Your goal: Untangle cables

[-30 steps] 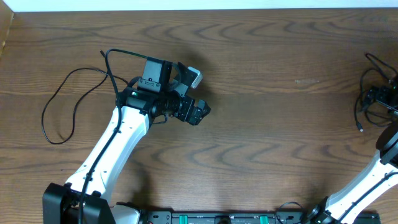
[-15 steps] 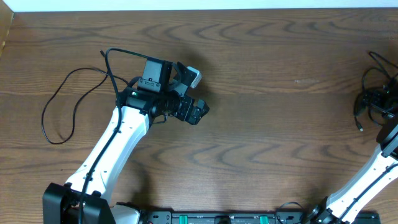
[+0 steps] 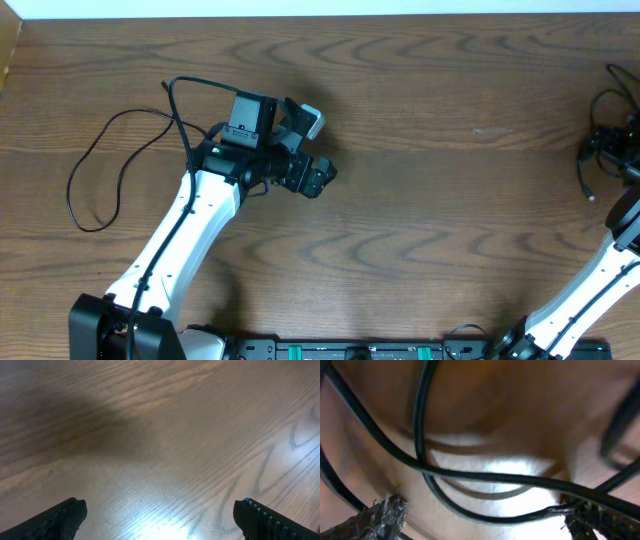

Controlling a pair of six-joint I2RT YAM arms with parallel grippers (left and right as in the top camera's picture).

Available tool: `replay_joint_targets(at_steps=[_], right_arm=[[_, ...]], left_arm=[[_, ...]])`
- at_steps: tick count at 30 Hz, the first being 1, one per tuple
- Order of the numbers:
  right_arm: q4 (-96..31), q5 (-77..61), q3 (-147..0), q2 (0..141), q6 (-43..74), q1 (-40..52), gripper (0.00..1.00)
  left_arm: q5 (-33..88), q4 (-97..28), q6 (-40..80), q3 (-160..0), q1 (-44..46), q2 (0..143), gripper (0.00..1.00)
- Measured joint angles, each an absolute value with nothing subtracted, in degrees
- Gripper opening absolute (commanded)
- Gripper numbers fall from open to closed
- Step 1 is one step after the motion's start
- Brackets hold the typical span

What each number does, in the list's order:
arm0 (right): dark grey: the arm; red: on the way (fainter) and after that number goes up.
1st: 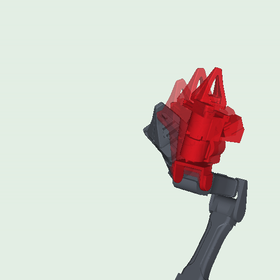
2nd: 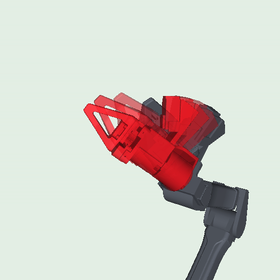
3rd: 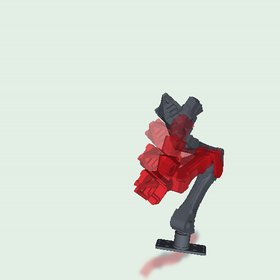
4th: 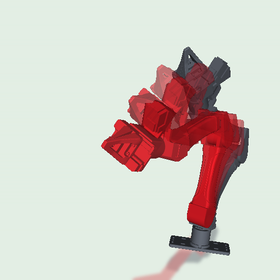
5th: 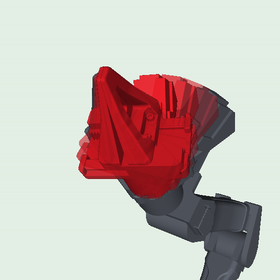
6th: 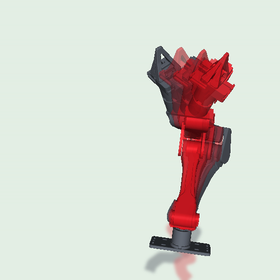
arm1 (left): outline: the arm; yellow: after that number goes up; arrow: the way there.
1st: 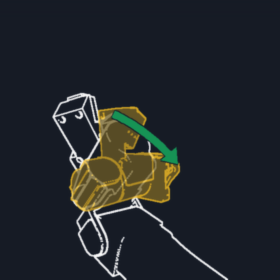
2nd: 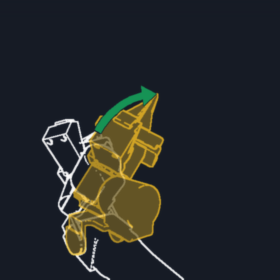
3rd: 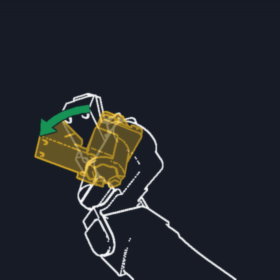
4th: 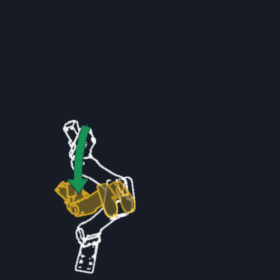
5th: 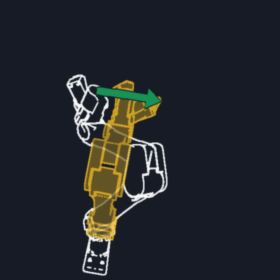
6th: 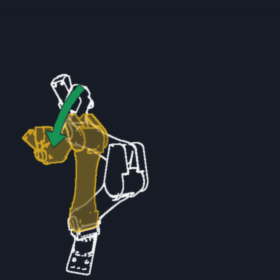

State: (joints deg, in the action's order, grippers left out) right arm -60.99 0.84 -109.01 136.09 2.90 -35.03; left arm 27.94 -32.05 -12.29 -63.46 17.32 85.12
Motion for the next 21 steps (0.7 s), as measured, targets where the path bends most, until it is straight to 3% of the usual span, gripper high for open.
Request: replay_joint_targets(at_steps=[21], right_arm=[[-21.10, -2.07, -108.47, 140.16, 15.59, -32.21, 0.91]], left_arm=[[27.92, -30.92, -12.32, -63.46, 17.32, 85.12, 0.98]])
